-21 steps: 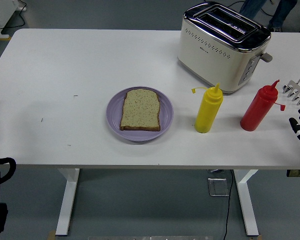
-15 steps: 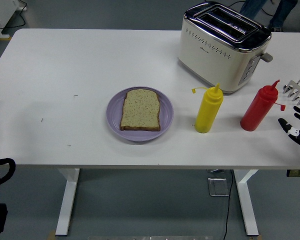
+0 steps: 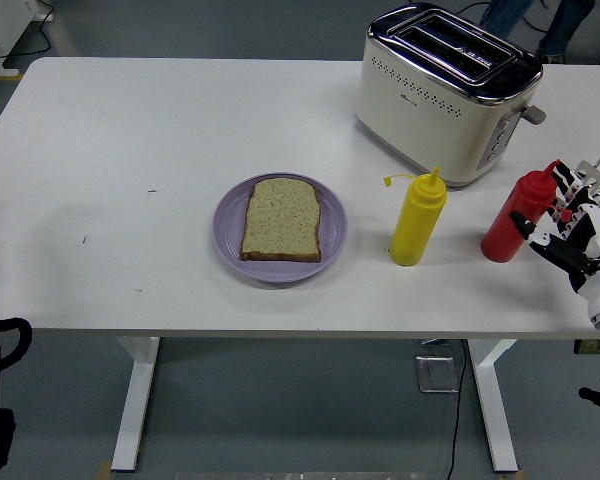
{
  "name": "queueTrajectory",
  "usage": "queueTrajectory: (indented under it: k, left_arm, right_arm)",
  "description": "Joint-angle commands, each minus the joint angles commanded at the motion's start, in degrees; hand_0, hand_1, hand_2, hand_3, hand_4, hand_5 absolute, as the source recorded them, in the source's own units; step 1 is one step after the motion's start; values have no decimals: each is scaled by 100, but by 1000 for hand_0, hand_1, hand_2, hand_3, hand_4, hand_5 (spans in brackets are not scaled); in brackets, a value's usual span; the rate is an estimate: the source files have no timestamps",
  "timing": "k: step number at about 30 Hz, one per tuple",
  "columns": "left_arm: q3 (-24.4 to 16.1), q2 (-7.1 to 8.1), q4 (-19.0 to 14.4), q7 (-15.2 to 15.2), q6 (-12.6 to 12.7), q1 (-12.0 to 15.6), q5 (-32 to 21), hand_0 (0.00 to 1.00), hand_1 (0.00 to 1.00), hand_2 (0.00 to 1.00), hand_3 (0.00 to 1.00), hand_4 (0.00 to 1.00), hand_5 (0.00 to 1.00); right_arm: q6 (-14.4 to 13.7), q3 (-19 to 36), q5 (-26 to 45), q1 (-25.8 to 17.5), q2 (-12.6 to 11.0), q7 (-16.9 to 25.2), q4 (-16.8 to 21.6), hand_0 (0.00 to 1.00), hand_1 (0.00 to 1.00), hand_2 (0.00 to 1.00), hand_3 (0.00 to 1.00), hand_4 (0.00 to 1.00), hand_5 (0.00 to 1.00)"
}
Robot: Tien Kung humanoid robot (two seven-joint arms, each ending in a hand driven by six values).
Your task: Pick up the cup,pour liquid into bread,place the cup on the desk
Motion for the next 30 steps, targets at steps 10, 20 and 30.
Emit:
queueTrajectory:
  k: [10,20,30]
  left_arm:
    - [-30,0,1,1,1,-9,3,791,737,742,696,575,998]
    - [-54,0,-1,-3,2,-19,2,791,737,743,697,576,998]
    - [-57,0,2,-4,4,-20,3,792,735,742,696,576,998]
  right_arm:
    - [-110,-393,219,392,144,59,-229,944,901,962,998,884,198]
    - [-446,-706,522,634,245,122,-481,902,850,896,996,884,200]
    - [-734,-888,762,887,352,225,-779,763,700,656,843,874,191]
